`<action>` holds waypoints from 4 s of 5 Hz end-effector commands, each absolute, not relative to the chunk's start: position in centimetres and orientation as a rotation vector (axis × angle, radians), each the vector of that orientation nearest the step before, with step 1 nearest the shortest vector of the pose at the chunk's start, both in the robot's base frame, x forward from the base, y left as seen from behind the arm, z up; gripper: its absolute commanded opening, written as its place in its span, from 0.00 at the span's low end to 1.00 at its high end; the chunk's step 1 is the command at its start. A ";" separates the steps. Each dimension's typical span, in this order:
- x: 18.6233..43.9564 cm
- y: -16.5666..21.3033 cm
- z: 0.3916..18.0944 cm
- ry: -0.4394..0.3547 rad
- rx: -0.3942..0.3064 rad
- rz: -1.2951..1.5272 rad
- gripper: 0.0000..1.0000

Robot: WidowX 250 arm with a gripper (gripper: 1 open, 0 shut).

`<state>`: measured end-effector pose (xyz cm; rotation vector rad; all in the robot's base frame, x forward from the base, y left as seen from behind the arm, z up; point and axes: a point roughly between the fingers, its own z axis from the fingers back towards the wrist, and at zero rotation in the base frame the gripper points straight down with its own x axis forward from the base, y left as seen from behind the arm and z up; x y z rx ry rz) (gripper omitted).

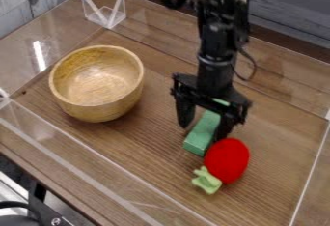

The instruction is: Put the green block in the brown bowl

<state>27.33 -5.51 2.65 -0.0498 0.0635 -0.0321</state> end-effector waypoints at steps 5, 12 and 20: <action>30.8 -7.2 3.3 -0.070 -0.080 0.029 0.00; 32.3 -4.8 3.0 -0.083 -0.097 0.020 1.00; 29.8 -1.7 10.5 -0.165 -0.097 -0.091 0.00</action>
